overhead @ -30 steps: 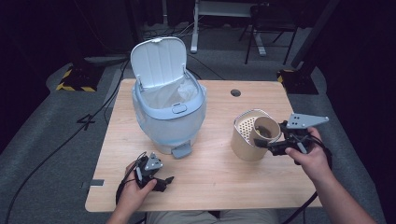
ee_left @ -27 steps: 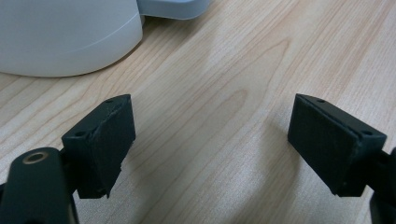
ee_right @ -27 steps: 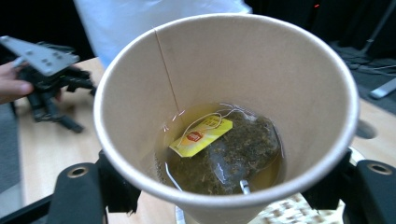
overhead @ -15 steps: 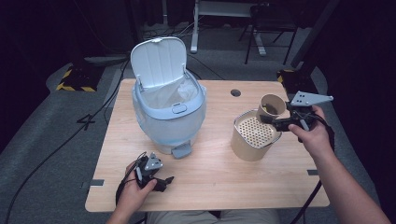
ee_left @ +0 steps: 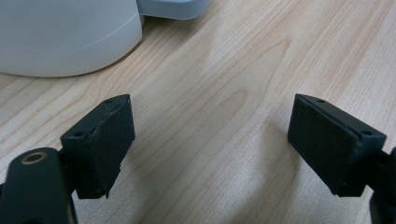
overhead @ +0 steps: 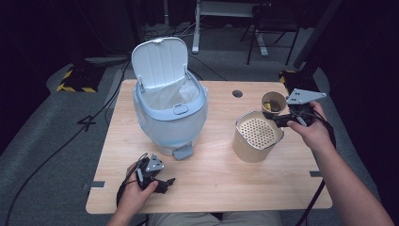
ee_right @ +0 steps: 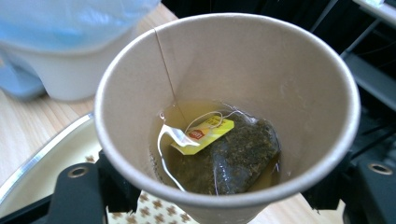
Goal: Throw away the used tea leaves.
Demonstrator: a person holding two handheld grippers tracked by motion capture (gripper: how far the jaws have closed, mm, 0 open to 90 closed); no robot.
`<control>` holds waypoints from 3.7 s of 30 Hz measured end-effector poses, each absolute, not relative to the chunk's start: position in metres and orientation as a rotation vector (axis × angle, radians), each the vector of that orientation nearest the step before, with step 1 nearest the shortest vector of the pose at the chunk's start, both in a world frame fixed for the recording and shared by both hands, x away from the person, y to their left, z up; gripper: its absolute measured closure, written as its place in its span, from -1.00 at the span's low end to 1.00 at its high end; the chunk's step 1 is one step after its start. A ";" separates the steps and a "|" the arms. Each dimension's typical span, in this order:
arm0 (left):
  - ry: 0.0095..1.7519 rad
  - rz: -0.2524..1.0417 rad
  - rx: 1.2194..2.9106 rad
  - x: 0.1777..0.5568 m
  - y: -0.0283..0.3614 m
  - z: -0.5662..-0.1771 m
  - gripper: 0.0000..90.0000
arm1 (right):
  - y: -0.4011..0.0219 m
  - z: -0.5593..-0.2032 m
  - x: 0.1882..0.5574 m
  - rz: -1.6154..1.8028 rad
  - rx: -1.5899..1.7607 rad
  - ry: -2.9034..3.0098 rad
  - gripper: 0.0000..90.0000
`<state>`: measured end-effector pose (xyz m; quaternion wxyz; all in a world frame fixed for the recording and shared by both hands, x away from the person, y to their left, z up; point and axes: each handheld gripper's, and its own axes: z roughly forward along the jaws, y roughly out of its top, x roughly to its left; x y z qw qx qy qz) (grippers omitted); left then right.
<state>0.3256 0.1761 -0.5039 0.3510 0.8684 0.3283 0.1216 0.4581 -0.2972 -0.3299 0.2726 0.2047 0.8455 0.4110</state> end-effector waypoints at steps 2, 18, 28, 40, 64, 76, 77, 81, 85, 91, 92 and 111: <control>0.851 0.315 2.248 0.326 0.176 -0.504 -0.66 | -0.297 -0.330 0.458 1.085 0.524 2.273 -0.35; 0.850 0.315 2.249 0.326 0.176 -0.504 -0.66 | -0.288 -0.332 0.444 0.502 0.044 2.147 -0.35; 0.851 0.315 2.247 0.326 0.176 -0.504 -0.66 | -0.280 -0.344 0.439 0.195 -0.131 2.031 -0.35; 0.850 0.315 2.248 0.326 0.176 -0.504 -0.66 | -0.266 -0.363 0.427 -0.235 -0.404 1.735 -0.33; 0.850 0.315 2.248 0.326 0.176 -0.504 -0.66 | -0.246 -0.369 0.410 -0.720 -0.711 1.186 -0.33; 0.850 0.315 2.248 0.326 0.176 -0.504 -0.66 | -0.245 -0.364 0.410 -0.714 -0.713 1.184 -0.33; 0.851 0.313 2.247 0.325 0.176 -0.504 -0.66 | -0.245 -0.363 0.410 -0.706 -0.703 1.186 -0.33; 0.850 0.315 2.249 0.326 0.176 -0.504 -0.66 | -0.245 -0.361 0.410 -0.688 -0.688 1.194 -0.34; 0.851 0.314 2.248 0.326 0.176 -0.504 -0.66 | -0.246 -0.359 0.411 -0.652 -0.654 1.242 -0.34; 0.842 0.306 2.250 0.327 0.177 -0.504 -0.66 | -0.255 -0.348 0.418 -0.379 -0.421 1.503 -0.35; 0.842 0.306 2.250 0.327 0.177 -0.504 -0.66 | -0.255 -0.348 0.418 -0.379 -0.421 1.503 -0.35; 0.839 0.303 2.250 0.333 0.176 -0.504 -0.66 | -0.314 -0.320 0.440 1.056 0.899 2.123 -0.38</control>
